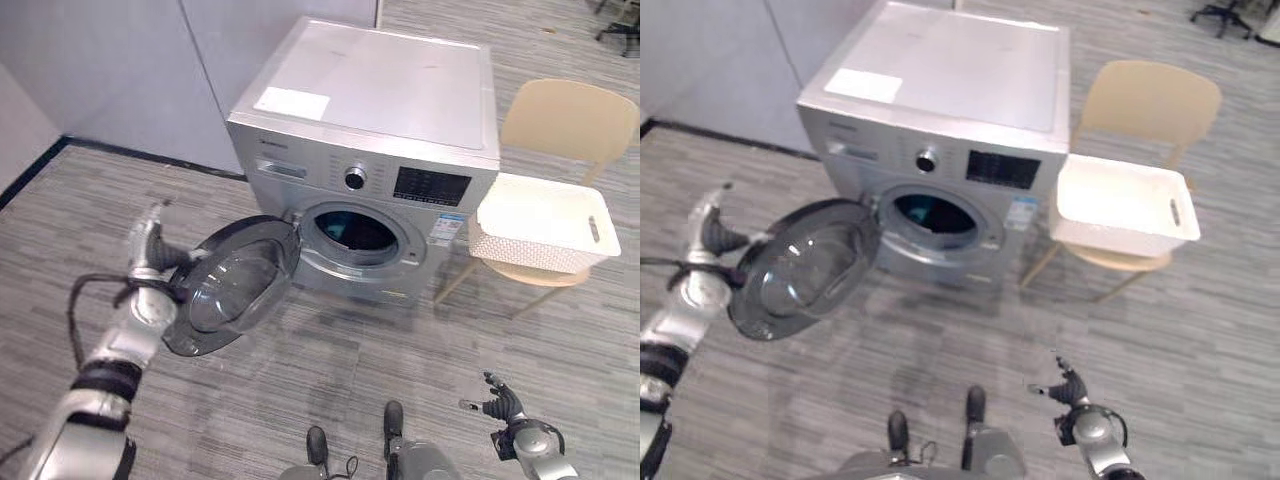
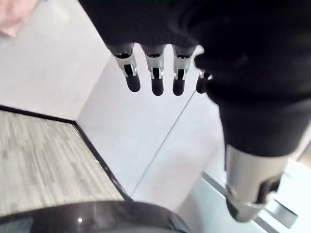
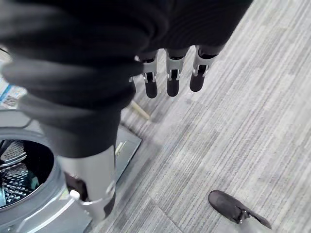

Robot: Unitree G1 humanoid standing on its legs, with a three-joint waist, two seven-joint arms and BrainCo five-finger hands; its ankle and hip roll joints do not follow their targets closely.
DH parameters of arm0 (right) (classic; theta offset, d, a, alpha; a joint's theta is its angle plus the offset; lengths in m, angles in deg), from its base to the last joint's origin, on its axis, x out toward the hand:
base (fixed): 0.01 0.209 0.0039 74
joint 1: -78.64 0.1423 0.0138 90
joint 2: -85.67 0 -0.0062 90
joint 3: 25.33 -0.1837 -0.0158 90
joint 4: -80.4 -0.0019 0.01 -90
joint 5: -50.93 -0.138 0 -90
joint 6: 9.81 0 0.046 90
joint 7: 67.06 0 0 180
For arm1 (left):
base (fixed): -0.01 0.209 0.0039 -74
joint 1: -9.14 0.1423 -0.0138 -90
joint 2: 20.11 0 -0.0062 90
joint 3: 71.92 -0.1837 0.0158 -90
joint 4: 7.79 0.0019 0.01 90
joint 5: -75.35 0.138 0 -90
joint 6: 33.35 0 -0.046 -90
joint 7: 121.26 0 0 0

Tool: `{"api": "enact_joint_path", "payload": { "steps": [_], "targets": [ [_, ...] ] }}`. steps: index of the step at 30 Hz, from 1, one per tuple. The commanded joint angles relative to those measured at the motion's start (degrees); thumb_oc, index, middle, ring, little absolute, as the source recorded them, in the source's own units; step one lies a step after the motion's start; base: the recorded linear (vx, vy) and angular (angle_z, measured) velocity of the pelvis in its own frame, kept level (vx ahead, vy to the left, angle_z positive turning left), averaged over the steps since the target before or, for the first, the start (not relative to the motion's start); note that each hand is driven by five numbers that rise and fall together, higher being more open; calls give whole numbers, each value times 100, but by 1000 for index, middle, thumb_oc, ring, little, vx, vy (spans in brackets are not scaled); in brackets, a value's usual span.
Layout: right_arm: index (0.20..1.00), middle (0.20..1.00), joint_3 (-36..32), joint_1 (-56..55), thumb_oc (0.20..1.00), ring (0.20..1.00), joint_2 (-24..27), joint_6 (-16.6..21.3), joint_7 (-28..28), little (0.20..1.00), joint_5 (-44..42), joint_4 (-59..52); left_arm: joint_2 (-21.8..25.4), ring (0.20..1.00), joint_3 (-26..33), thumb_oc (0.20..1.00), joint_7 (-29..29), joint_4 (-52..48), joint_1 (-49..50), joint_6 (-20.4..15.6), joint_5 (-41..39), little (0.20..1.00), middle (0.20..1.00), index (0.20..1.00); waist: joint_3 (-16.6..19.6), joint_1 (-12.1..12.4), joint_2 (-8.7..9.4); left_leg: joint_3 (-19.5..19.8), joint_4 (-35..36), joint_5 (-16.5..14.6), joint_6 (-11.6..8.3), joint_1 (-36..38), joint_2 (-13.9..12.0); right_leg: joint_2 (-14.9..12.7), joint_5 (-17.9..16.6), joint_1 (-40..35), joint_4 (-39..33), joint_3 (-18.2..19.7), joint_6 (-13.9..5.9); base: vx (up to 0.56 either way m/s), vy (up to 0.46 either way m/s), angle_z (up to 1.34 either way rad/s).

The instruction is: Grab the laundry basket,head to the washer,open it,put in the laundry and shut it.

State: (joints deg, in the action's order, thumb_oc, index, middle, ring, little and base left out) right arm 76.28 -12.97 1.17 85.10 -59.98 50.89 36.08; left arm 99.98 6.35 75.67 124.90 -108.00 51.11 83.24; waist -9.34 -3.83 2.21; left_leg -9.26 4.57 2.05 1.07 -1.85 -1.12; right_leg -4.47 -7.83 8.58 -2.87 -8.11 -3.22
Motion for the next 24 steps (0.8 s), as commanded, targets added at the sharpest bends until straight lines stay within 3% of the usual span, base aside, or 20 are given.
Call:
{"api": "enact_joint_path", "payload": {
  "steps": [1,9,15,16,17,18,19,21,24],
  "targets": [
    [1000,1000,52,238,1000,1000,154,150,-65,1000,89,-143,303,1000,-123,1000,67,789,-553,-10,133,1000,1000,1000,-14,-36,172,286,-344,-430,-134,-481,14,-340,1040,-222,638,171,-643,-53,113,-15],
    [1000,1000,263,440,1000,1000,203,124,-96,1000,8,-147,451,1000,-213,1000,-288,2284,-967,72,-103,1000,1000,1000,-310,-109,396,132,-533,-405,-109,-931,-87,-340,797,230,714,301,-719,-42,48,-18],
    [1000,1000,288,447,1000,1000,85,87,-70,1000,22,-88,-273,1000,237,1000,-379,2535,-266,83,-415,1000,1000,1000,-415,-44,486,73,-451,-367,-103,-997,-99,-378,743,336,706,251,-701,15,26,-8],
    [1000,1000,276,437,1000,1000,23,86,-31,1000,24,-76,-661,1000,317,1000,-351,2378,-81,14,-651,1000,1000,1000,-450,-12,487,76,-454,-379,-97,-977,-88,-386,763,309,721,233,-689,-3,-4,-12],
    [1000,1000,277,438,1000,1000,24,86,-31,1000,24,-76,-661,1000,319,1000,-351,2376,-79,15,-651,1000,1000,1000,-431,-17,485,77,-456,-370,-97,-1001,-88,-386,754,330,716,231,-688,11,11,-7],
    [1000,1000,225,447,1000,1000,-50,54,26,1000,121,-40,-1346,1000,294,1000,-301,1606,459,-94,-861,1000,1000,1000,-469,64,448,96,-476,-411,-68,-963,-31,-417,798,286,728,201,-652,10,14,-4],
    [1000,1000,225,447,1000,1000,-50,54,26,1000,121,-40,-1346,1000,295,1000,-301,1604,461,-92,-861,1000,1000,1000,-454,61,448,96,-477,-403,-68,-983,-31,-416,789,303,723,201,-651,13,14,-4],
    [1000,1000,188,458,1000,1000,-111,9,77,1000,233,-64,-1994,1000,88,1000,-308,593,933,-158,-998,1000,1000,1000,-480,123,402,121,-502,-427,-42,-969,14,-435,832,271,737,163,-617,1,-2,3],
    [1000,1000,118,449,1000,1000,-186,-39,83,1000,274,-152,-2499,1000,-401,1000,-652,-735,1420,-235,-1063,1000,1000,1000,-544,171,326,161,-508,-448,-14,-912,68,-453,896,225,775,137,-592,0,-15,13]
  ]
}}
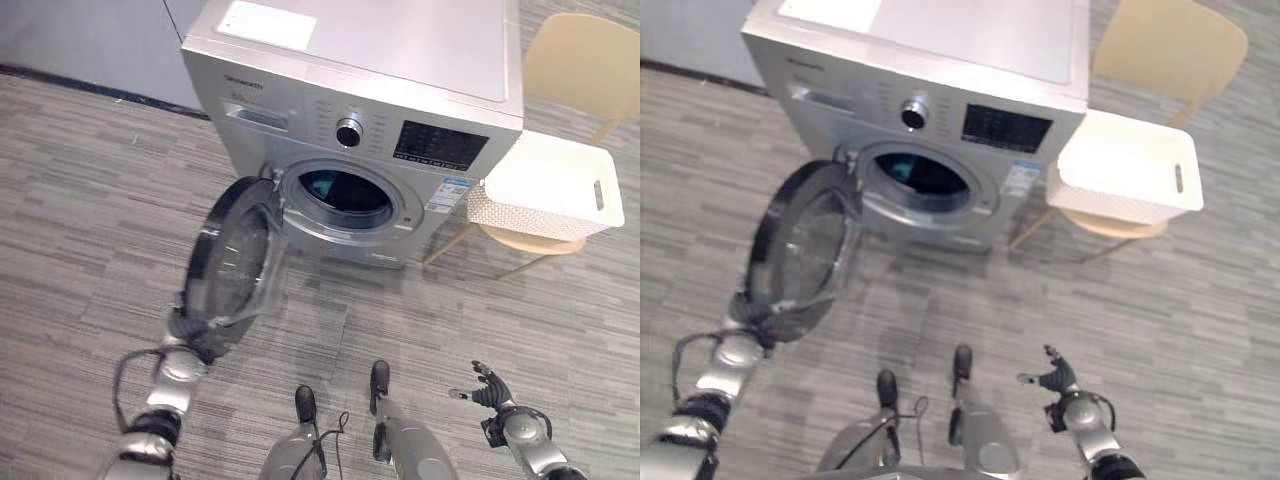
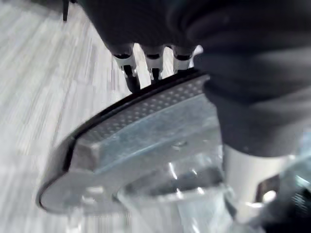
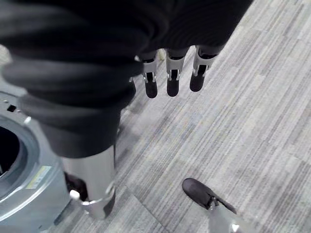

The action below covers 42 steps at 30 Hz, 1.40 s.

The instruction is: Grab the laundry basket,head to the washer,open it,put in the laundry and shut it.

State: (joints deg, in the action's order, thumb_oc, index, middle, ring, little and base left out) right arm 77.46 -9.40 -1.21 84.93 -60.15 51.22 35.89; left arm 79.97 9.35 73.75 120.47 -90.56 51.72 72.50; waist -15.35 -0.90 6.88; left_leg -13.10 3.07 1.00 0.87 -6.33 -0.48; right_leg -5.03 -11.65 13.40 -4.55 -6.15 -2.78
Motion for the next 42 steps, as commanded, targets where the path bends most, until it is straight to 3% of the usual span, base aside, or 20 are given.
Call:
{"api": "enact_joint_path", "payload": {
  "steps": [1,4,9,11,12,13,16,18,20,26,27,28,32,42],
  "targets": [
    [1000,1000,-16,85,1000,1000,28,-18,93,1000,224,-190,-564,1000,-880,1000,-551,-634,-302,-312,51,1000,1000,1000,45,-124,-156,554,-350,-342,9,-454,13,-403,1292,-258,950,-56,-635,-2,-22,6],
    [1000,1000,12,81,1000,1000,-28,-22,117,1000,165,-339,-789,1000,-1287,1000,-607,-1085,-605,-347,-9,1000,1000,1000,-15,-181,-195,543,-356,-324,5,-483,35,-410,1305,-204,977,-16,-633,-17,-33,4],
    [1000,1000,105,86,1000,1000,67,-22,192,1000,157,-605,-953,1000,-1573,1000,-229,-956,-1784,-371,-152,1000,1000,1000,-55,-392,-223,380,-306,-263,-7,-613,22,-405,1209,52,947,149,-646,-32,5,-11],
    [1000,1000,167,31,1000,1000,260,-7,194,1000,165,-839,-592,1000,-1670,1000,125,-264,-2994,-287,-9,1000,1000,1000,-34,-645,-250,176,-154,-184,-21,-663,-15,-371,1077,282,821,377,-687,1,52,-39],
    [1000,1000,232,64,1000,1000,405,21,214,1000,170,-886,-190,1000,-1690,1000,292,782,-3820,-211,11,1000,1000,1000,-22,-799,-271,58,-65,-116,-36,-714,-34,-342,985,422,732,508,-710,14,36,-61],
    [1000,1000,230,66,1000,1000,404,21,214,1000,170,-886,-191,1000,-1691,1000,292,788,-3826,-214,10,1000,1000,1000,-25,-796,-270,56,-64,-116,-35,-712,-34,-342,985,422,733,509,-710,19,31,-68],
    [1000,1000,285,128,1000,1000,574,105,222,1000,118,-985,460,1000,-1583,1000,316,2121,-4577,-125,-1,1000,1000,1000,-53,-969,-284,-81,37,-1,-79,-797,-77,-310,879,606,620,657,-753,-7,8,-70],
    [1000,1000,254,100,1000,1000,630,163,237,1000,65,-1084,676,1000,-1432,1000,331,2406,-4607,-126,-10,1000,1000,1000,-65,-998,-283,-126,87,50,-104,-824,-100,-302,851,660,577,690,-754,-15,-32,-57],
    [1000,1000,177,-5,1000,1000,630,217,245,1000,19,-1152,705,1000,-1221,1000,350,2290,-4327,-170,-82,1000,1000,1000,-62,-989,-298,-109,102,72,-126,-837,-103,-311,842,653,531,660,-744,-16,-66,-59],
    [1000,1000,-27,-212,1000,1000,402,233,296,1000,34,-858,124,1000,-655,1000,313,427,-2039,-321,-51,1000,1000,1000,90,-684,-430,113,161,117,-175,-687,-84,-250,985,305,446,387,-629,-6,-71,17],
    [1000,1000,-26,-212,1000,1000,402,233,296,1000,34,-858,124,1000,-655,1000,313,427,-2038,-320,-51,1000,1000,1000,95,-684,-431,113,161,118,-175,-692,-84,-250,984,310,446,388,-629,1,-96,32],
    [1000,1000,-158,-191,1000,1000,326,185,311,1000,50,-812,-127,1000,-395,1000,167,-202,-1128,-369,-190,1000,1000,1000,168,-545,-466,198,182,103,-177,-575,-67,-223,1048,98,412,285,-593,19,-84,39],
    [1000,1000,-477,-157,1000,1000,239,77,272,1000,106,-864,-515,1000,106,1000,-309,-872,583,-351,-484,1000,1000,1000,364,-263,-541,323,193,67,-183,-231,-54,-196,1190,-384,364,81,-538,38,-87,36],
    [1000,1000,-480,-147,1000,1000,144,-60,110,1000,254,-731,-910,1000,404,1000,-871,-66,1696,-75,-647,1000,1000,1000,745,19,-638,534,137,-4,-209,271,-66,-203,1431,-1051,397,-251,-476,33,-53,24]
  ]
}}
